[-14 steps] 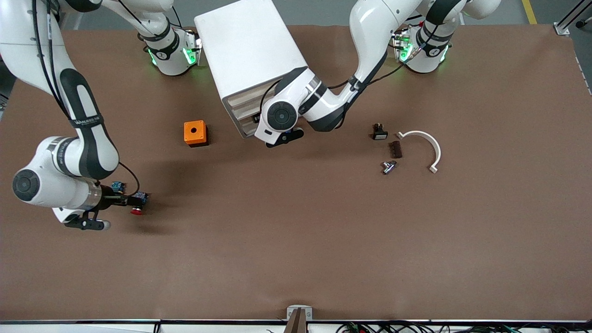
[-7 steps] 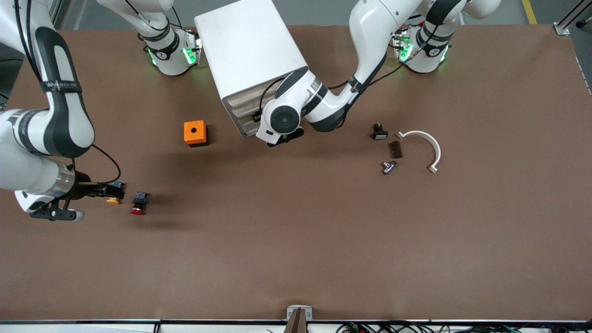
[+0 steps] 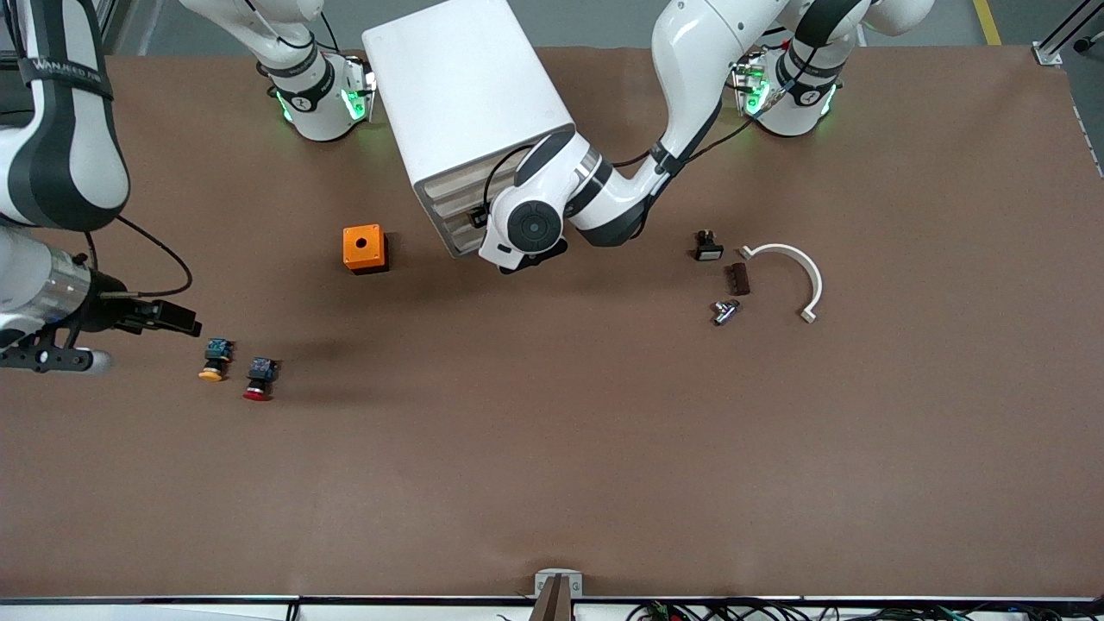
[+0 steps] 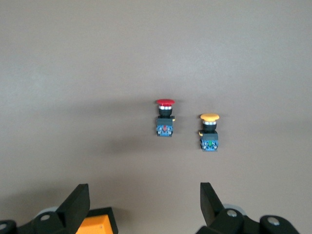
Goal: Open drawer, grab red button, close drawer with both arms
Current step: 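Open the right gripper and draw it back from the red button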
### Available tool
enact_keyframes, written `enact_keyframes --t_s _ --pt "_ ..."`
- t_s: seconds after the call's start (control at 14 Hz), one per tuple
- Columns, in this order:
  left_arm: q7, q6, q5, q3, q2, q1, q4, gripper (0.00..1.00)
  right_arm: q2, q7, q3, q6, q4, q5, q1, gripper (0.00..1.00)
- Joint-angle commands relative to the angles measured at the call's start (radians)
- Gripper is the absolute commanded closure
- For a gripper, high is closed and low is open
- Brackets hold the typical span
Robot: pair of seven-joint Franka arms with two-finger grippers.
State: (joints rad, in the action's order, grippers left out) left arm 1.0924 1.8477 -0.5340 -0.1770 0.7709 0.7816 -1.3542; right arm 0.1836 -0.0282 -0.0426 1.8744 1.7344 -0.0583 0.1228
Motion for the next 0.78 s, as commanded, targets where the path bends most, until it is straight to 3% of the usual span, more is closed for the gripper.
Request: enact_keyframes --t_s 0.0,0.36,0.71 --pt "0.001 0.013 -0.023 0.005 -0.016 -0.001 -0.005 0.0 -0.082 -0.004 -0.013 -0.081 -0.002 0.015 0.006 0.0" --pt "0.001 0.013 -0.017 0.013 -0.047 -0.067 0.001 0.0 -0.159 -0.005 -0.025 -0.156 -0.027 0.014 0.005 0.0" --pt "0.003 0.011 0.02 0.014 -0.1 -0.204 0.0 0.0 -0.205 -0.004 -0.025 -0.19 -0.036 0.015 0.005 0.0"
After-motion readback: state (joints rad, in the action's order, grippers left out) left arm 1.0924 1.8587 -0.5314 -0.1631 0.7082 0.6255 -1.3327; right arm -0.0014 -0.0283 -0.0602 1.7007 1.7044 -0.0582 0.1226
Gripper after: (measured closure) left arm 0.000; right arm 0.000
